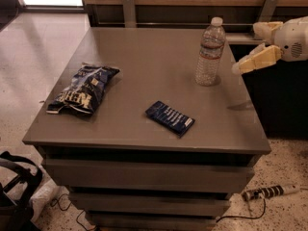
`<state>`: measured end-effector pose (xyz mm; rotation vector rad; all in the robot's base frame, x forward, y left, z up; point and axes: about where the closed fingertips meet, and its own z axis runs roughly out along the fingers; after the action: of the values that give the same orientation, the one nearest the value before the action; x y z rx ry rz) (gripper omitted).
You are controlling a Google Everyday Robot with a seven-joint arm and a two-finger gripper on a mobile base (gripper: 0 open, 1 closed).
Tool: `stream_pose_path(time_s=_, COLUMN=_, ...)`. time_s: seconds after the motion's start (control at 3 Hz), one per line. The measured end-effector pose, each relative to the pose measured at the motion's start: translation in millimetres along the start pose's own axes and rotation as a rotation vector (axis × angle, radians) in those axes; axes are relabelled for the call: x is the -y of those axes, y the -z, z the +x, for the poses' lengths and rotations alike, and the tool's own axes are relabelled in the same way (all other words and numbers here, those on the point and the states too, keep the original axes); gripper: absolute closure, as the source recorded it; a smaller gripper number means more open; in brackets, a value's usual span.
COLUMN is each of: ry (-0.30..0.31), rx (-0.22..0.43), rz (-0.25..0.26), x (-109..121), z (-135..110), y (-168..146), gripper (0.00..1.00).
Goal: Pick water bottle
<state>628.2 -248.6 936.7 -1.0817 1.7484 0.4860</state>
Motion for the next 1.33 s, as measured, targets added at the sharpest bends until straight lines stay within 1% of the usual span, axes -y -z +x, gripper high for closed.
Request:
stream_pose_path(time_s=0.33, ry=-0.020, rx=0.096, rz=-0.023, x=5, z=1, y=-22, gripper=0.00)
stream_pose_path(time_s=0.67, ry=-0.019, rx=0.197, rz=-0.045, x=9, z=-5, y=-40, gripper=0.00)
stream_pose_path(time_s=1.0, ry=0.003, rx=0.286, rz=-0.063, x=11, z=-16, y=-53, gripper=0.00)
stream_pose_path(time_s=1.33, ry=0.013, rx=0.325, rz=-0.084, x=11, z=-22, y=-64, gripper=0.00)
